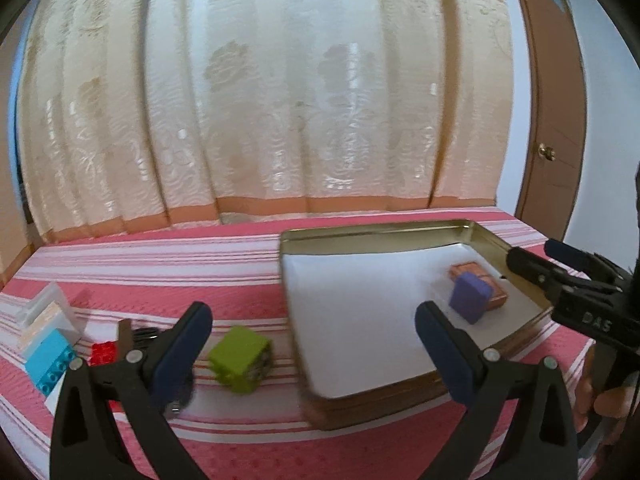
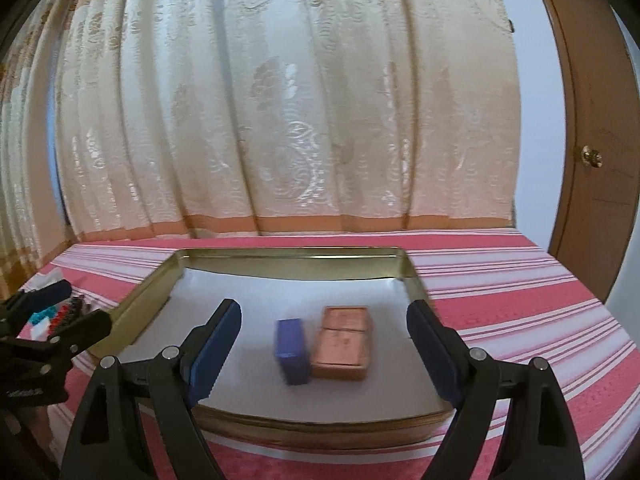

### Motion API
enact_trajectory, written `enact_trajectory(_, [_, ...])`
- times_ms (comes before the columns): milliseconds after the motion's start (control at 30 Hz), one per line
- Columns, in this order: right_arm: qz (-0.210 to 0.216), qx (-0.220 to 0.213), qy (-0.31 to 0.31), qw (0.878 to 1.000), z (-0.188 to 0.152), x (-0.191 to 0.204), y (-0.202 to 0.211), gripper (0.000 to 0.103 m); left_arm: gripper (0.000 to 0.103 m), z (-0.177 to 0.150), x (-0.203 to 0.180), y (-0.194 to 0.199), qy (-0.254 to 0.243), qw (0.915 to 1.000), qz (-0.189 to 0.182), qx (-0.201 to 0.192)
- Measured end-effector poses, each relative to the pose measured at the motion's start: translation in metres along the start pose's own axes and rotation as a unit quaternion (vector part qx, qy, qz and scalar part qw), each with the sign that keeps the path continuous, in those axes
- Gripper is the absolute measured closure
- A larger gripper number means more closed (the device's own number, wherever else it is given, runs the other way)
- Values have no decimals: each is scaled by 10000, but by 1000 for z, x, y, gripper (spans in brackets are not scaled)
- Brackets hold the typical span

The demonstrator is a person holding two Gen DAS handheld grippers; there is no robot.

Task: Organize rigid objects
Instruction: 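Move the left gripper back toward the black comb and the right gripper toward the green brick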

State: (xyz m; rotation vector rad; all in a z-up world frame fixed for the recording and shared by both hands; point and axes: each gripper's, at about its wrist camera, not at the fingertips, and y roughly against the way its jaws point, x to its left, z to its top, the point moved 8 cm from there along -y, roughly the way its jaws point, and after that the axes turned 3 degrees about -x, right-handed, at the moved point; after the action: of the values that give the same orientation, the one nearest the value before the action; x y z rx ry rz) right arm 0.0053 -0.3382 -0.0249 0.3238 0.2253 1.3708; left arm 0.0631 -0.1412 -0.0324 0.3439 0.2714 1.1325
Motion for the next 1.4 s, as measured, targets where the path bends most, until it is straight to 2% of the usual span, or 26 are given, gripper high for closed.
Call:
enact_trajectory(333, [369,38,215,9991,-4,51,-2,16,0,-5,43,-1,377,9991,98,190])
enact_trajectory(933, [662,240,44,9975,-10,106,-9,16,0,-6,72,8,273,9990,291,205])
enact_trajectory(1400, [894,232,299,9953,-13,148,-6,16,0,-11,91,6,386,9980,282,422])
